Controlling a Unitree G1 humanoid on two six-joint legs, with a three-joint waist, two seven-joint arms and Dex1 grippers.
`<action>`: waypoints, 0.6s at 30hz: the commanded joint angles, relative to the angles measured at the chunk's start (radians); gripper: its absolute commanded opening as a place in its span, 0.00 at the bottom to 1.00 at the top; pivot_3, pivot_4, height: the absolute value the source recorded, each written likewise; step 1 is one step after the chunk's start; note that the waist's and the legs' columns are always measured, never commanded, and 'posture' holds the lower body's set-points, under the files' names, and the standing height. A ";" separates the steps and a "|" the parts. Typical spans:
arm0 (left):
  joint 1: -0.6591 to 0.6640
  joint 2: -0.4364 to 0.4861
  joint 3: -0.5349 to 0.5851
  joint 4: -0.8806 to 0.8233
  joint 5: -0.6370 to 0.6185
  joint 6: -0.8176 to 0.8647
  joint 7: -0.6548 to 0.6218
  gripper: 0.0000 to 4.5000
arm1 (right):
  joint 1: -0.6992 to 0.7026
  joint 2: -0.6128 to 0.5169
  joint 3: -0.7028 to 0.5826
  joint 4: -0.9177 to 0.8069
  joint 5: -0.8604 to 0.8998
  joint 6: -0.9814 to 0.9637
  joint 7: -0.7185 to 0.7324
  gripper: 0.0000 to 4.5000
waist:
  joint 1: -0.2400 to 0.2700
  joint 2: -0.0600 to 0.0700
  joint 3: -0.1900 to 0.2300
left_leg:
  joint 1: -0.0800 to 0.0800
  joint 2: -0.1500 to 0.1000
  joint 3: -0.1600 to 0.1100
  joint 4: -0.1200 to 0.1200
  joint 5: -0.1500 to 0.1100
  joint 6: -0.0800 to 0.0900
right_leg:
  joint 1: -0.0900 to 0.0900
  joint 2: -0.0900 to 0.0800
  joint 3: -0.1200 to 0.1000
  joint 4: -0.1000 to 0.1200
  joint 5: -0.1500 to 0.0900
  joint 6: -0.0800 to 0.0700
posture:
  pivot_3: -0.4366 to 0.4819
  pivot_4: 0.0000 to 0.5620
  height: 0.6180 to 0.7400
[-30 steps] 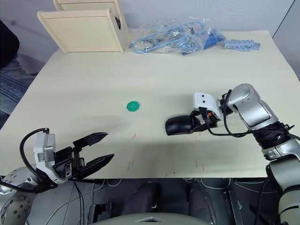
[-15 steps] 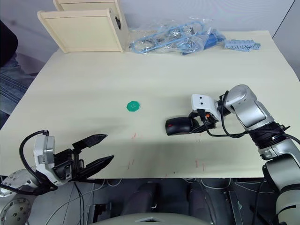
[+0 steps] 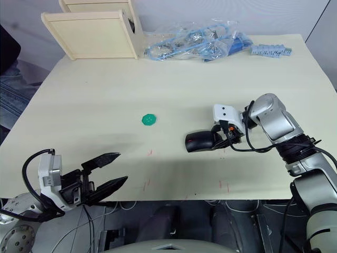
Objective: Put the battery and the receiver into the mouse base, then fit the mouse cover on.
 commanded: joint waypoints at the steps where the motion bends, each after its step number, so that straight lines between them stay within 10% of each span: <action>1: 0.009 -0.002 0.017 -0.036 -0.002 -0.023 -0.001 1.00 | -0.024 -0.007 0.007 -0.024 -0.009 0.011 0.015 0.68 | 0.000 0.000 0.000 | 0.000 0.000 0.000 0.000 0.000 0.000 | 0.000 0.000 0.000 0.000 0.000 0.000 | 0.48 0.27 1.00; 18: 0.010 0.000 0.009 -0.031 0.007 -0.029 -0.001 1.00 | -0.018 -0.009 0.009 -0.013 -0.037 -0.034 0.036 0.68 | 0.000 0.000 0.000 | 0.000 0.000 0.000 0.000 0.000 0.000 | 0.000 0.000 0.000 0.000 0.000 0.000 | 0.48 0.27 1.00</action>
